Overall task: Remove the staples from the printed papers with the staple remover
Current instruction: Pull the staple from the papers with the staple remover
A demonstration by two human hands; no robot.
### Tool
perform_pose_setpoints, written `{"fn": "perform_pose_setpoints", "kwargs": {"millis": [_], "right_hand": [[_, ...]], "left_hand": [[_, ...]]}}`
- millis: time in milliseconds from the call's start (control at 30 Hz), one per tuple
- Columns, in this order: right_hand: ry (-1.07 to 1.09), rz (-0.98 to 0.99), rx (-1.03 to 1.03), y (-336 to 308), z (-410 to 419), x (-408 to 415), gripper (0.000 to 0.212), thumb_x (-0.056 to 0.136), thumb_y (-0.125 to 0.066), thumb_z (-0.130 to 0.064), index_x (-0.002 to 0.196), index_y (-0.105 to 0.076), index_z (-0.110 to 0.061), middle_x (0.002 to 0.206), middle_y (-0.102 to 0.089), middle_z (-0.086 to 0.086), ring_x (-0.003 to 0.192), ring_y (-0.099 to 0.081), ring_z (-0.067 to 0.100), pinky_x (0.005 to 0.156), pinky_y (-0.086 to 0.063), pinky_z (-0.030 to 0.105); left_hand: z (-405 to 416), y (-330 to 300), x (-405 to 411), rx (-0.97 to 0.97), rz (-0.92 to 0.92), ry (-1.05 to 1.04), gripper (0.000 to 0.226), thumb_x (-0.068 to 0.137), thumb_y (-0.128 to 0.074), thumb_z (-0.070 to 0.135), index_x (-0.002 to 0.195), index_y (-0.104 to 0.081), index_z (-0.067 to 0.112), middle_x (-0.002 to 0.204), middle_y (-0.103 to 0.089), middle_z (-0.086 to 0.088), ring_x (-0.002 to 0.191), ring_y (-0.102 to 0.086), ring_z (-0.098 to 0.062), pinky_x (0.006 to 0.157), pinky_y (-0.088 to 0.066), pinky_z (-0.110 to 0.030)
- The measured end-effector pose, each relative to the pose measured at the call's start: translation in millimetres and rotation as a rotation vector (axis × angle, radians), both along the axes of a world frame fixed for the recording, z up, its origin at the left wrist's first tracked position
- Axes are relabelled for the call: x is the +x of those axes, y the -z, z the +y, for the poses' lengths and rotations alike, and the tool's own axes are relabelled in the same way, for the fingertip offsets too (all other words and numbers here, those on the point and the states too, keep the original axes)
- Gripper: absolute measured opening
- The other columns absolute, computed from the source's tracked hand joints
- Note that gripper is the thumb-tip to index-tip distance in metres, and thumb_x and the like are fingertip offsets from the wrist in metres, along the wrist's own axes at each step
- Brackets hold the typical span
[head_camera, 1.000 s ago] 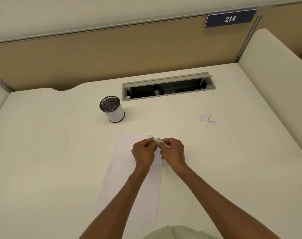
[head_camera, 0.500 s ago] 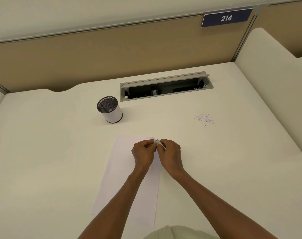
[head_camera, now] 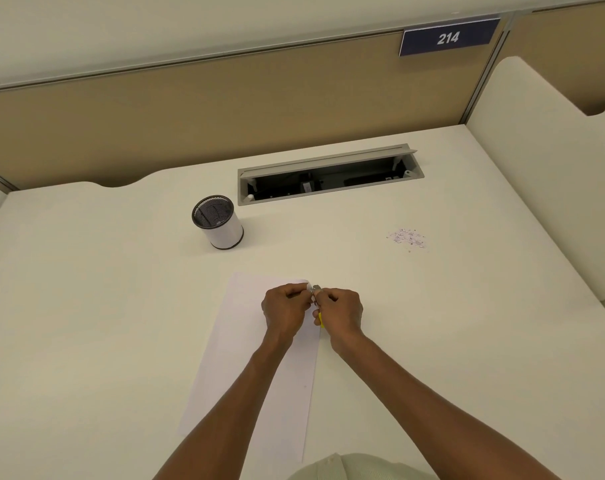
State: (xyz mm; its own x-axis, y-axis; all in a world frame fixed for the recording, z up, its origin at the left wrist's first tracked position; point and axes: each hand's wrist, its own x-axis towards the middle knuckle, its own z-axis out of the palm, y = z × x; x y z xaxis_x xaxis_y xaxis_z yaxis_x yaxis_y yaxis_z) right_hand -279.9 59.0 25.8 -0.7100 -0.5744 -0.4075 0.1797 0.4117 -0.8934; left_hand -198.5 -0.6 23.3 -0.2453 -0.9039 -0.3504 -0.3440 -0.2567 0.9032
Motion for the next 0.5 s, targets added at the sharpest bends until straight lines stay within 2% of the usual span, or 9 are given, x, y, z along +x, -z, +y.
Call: {"fn": "perform_pose_setpoints", "kwargs": {"millis": [67, 100, 167, 233, 333, 433, 500], "right_hand": [[-0.095, 0.253, 0.029, 6.3, 1.1, 3.0, 0.039, 0.096, -0.056, -0.029, 0.068, -0.064, -0.004, 0.059, -0.062, 0.010, 0.048, -0.052, 0.019, 0.047, -0.051, 0.033], [-0.141, 0.359, 0.038, 8.2, 2.4, 5.2, 0.041, 0.098, -0.052, -0.030, 0.066, -0.060, -0.006, 0.054, -0.057, 0.005, 0.048, -0.046, 0.015, 0.046, -0.043, 0.027], [-0.191, 0.453, 0.027, 7.9, 5.1, 7.8, 0.040, 0.101, -0.046, -0.027, 0.064, -0.054, -0.012, 0.054, -0.050, -0.004, 0.049, -0.041, 0.010, 0.048, -0.030, 0.019], [-0.205, 0.480, 0.022, 5.8, 6.3, 8.7, 0.042, 0.102, -0.043, -0.029, 0.063, -0.050, -0.014, 0.054, -0.048, -0.006, 0.050, -0.039, 0.008, 0.048, -0.027, 0.019], [-0.210, 0.481, 0.037, 6.2, 5.3, 9.0, 0.045, 0.102, -0.043, -0.030, 0.060, -0.043, -0.015, 0.053, -0.043, -0.006, 0.048, -0.034, 0.008, 0.046, -0.024, 0.020], [-0.227, 0.473, 0.064, 8.6, 5.1, 7.5, 0.041, 0.099, -0.046, -0.023, 0.060, -0.044, -0.011, 0.054, -0.043, -0.003, 0.049, -0.032, 0.009, 0.046, -0.022, 0.020], [-0.227, 0.455, 0.070, 11.1, 5.5, 6.4, 0.037, 0.097, -0.047, -0.017, 0.062, -0.048, -0.005, 0.053, -0.044, -0.002, 0.049, -0.032, 0.009, 0.046, -0.024, 0.021]], "left_hand": [[0.7, 0.8, 0.8, 0.012, 0.017, 0.004, 0.014, 0.086, -0.077, 0.015, 0.082, -0.079, 0.028, 0.082, -0.079, 0.005, 0.081, -0.076, -0.016, 0.087, -0.061, -0.043], [0.9, 1.3, 0.8, 0.013, 0.021, 0.007, 0.013, 0.086, -0.077, 0.015, 0.082, -0.079, 0.027, 0.082, -0.079, 0.005, 0.081, -0.076, -0.015, 0.087, -0.061, -0.042], [1.2, 1.3, 0.2, 0.002, 0.012, 0.017, 0.021, 0.087, -0.076, 0.017, 0.074, -0.079, 0.032, 0.079, -0.078, 0.006, 0.081, -0.076, -0.016, 0.085, -0.061, -0.040], [1.9, 1.9, -0.5, -0.006, -0.013, 0.021, 0.026, 0.088, -0.073, 0.020, 0.064, -0.078, 0.029, 0.072, -0.077, 0.003, 0.075, -0.075, -0.018, 0.080, -0.061, -0.036], [3.9, 3.8, -3.1, -0.029, -0.067, 0.008, 0.031, 0.090, -0.067, 0.022, 0.061, -0.072, 0.011, 0.062, -0.069, -0.011, 0.058, -0.062, -0.016, 0.065, -0.051, -0.032], [3.4, 4.6, -6.1, -0.014, -0.093, -0.015, 0.034, 0.089, -0.066, 0.022, 0.060, -0.066, 0.003, 0.065, -0.066, -0.020, 0.056, -0.055, -0.016, 0.062, -0.046, -0.032], [1.9, 4.6, -8.7, 0.000, -0.105, -0.010, 0.032, 0.088, -0.065, 0.019, 0.060, -0.067, 0.003, 0.063, -0.066, -0.018, 0.055, -0.056, -0.015, 0.062, -0.047, -0.031]]}}
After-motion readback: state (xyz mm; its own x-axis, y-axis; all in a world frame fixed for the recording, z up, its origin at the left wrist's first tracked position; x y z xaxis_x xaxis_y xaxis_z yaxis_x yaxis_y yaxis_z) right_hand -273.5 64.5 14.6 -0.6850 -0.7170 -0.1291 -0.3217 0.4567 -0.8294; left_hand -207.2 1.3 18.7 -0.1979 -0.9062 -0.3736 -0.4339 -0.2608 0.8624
